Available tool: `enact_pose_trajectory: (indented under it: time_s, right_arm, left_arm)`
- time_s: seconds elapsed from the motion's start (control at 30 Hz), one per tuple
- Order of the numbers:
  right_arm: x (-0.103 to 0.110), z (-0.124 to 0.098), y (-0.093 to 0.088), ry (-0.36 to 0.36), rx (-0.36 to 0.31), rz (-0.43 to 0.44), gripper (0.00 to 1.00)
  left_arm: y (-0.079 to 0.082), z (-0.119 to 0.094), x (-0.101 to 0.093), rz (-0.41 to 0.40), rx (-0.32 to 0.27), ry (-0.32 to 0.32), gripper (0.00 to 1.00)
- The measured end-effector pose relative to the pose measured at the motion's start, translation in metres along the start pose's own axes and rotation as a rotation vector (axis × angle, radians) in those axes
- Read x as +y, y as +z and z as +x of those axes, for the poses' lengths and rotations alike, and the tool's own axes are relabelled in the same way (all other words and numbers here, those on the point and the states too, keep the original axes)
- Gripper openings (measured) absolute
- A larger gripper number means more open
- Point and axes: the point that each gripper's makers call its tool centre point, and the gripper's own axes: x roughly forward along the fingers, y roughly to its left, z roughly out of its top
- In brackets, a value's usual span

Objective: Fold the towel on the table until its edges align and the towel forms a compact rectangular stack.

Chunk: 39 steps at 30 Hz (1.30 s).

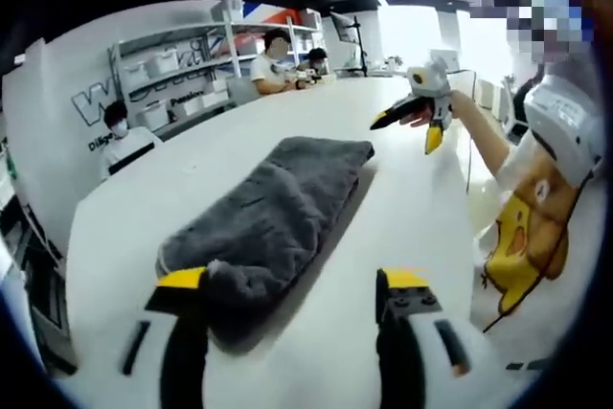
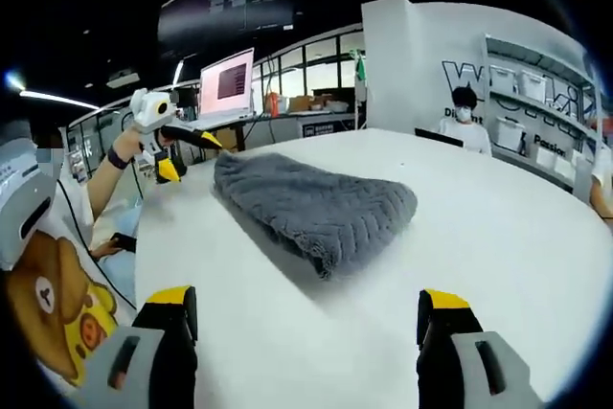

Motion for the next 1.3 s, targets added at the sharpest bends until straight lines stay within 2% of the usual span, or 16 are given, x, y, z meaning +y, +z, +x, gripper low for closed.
enact_pose_trajectory:
  time_s: [0.07,0.27,0.33,0.47,0.63,0.77,0.9,1.03,1.3]
  right_arm:
    - [0.002,-0.001,0.000,0.002,-0.003,-0.005,1.00]
    - [0.006,-0.005,-0.001,-0.001,-0.010,-0.007,1.00]
    - [0.005,-0.006,-0.001,-0.005,-0.014,-0.002,1.00]
    - [0.005,-0.006,-0.003,-0.008,-0.003,-0.003,1.00]
    - [0.005,-0.005,-0.007,-0.010,0.020,-0.003,1.00]
    - [0.006,-0.005,-0.008,-0.013,0.023,0.001,1.00]
    - [0.008,-0.003,-0.010,-0.010,0.025,0.003,1.00]
    - [0.010,-0.003,-0.009,-0.007,0.026,0.000,1.00]
    - [0.009,-0.004,-0.006,-0.012,0.020,-0.005,1.00]
  left_arm:
    - [-0.001,0.003,0.004,0.017,0.039,-0.014,0.65]
    - [0.001,0.006,0.016,0.031,0.103,-0.059,0.47]
    - [-0.001,0.007,0.019,0.060,0.141,-0.083,0.48]
    - [-0.001,0.009,0.031,0.080,0.199,-0.089,0.43]
    - [-0.007,0.012,0.033,0.043,0.267,-0.170,0.33]
    - [-0.009,0.017,0.033,0.022,0.293,-0.220,0.24]
    - [-0.011,0.020,0.034,-0.002,0.309,-0.238,0.16]
    - [-0.013,0.017,0.038,-0.013,0.319,-0.222,0.09]
    - [-0.023,0.007,0.040,-0.017,0.332,-0.178,0.07]
